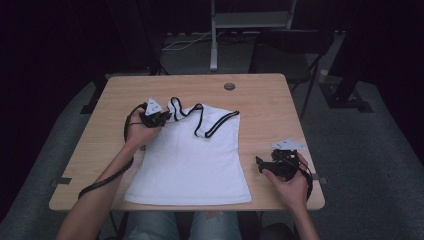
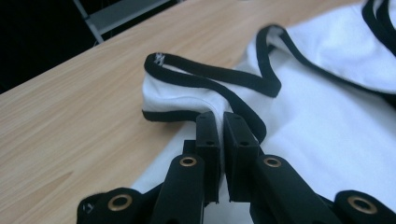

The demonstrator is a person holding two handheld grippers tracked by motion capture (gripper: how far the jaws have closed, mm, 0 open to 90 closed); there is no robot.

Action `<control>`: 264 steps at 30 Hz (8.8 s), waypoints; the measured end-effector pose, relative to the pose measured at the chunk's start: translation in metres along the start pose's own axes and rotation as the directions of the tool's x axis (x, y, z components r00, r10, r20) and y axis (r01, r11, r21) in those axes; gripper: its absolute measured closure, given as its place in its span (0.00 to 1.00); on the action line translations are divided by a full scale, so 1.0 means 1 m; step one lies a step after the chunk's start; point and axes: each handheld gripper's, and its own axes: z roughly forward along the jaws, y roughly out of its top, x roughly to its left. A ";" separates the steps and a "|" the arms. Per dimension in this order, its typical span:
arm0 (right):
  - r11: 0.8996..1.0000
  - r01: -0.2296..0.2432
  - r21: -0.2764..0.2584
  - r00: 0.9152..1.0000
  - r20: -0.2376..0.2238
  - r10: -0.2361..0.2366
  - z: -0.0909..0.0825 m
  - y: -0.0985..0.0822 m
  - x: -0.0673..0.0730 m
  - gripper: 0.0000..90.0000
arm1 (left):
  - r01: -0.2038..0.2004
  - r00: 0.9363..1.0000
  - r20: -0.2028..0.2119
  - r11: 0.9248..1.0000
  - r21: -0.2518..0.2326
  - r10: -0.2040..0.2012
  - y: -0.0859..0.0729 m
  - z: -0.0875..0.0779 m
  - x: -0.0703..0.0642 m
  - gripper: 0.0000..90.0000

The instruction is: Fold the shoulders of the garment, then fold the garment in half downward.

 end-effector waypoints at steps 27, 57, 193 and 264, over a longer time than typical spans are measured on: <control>1.000 0.016 0.013 1.000 0.000 -0.016 0.002 0.001 0.003 0.18 | -0.007 0.992 0.124 1.000 0.018 0.004 0.021 -0.027 0.019 0.66; 0.999 0.034 0.017 0.999 0.006 -0.034 0.003 0.001 0.004 0.18 | 0.086 0.970 0.217 0.988 0.130 -0.113 0.030 0.025 0.033 0.94; 0.975 0.161 0.150 0.984 -0.106 -0.146 0.154 0.143 0.037 0.44 | 0.067 0.997 0.027 0.980 0.185 -0.073 0.005 0.019 0.027 0.48; 0.988 0.023 0.151 0.998 -0.053 -0.015 0.135 0.152 -0.016 0.22 | 0.215 0.977 -0.053 0.958 0.188 -0.208 -0.010 0.000 0.080 0.34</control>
